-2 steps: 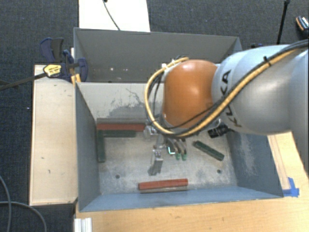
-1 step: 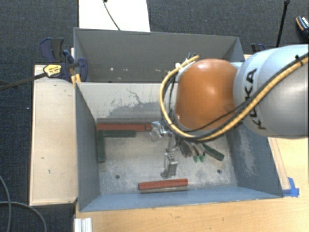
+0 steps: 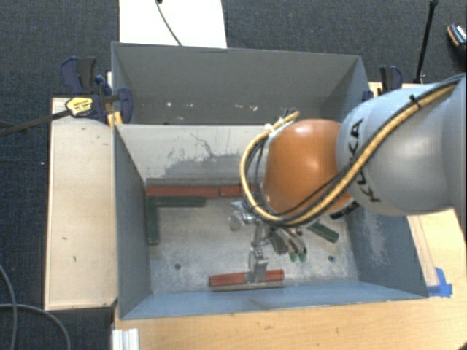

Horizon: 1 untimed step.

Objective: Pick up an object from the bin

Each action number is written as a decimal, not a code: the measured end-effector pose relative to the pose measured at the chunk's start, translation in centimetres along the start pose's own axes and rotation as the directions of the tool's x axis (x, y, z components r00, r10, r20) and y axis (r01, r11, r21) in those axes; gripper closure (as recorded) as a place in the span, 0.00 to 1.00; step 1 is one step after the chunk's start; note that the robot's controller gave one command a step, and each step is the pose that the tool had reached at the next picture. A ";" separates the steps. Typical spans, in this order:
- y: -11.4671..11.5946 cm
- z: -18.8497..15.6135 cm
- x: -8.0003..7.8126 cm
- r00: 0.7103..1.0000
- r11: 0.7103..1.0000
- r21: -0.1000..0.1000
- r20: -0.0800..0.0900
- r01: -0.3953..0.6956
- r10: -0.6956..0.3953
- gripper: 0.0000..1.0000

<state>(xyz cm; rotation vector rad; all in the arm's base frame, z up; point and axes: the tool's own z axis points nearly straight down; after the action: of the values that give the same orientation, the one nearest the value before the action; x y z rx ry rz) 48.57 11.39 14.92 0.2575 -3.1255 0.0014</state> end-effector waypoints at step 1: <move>-0.2 7.9 0.4 0.988 0.988 0.001 0.013 0.154 -0.154 0.00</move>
Offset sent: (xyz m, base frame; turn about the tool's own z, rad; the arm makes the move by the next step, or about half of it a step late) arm -0.0071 -0.0028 -0.0792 -0.1559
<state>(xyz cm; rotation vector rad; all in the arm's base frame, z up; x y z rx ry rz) 48.12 11.13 7.02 0.4996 -3.1095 -0.0013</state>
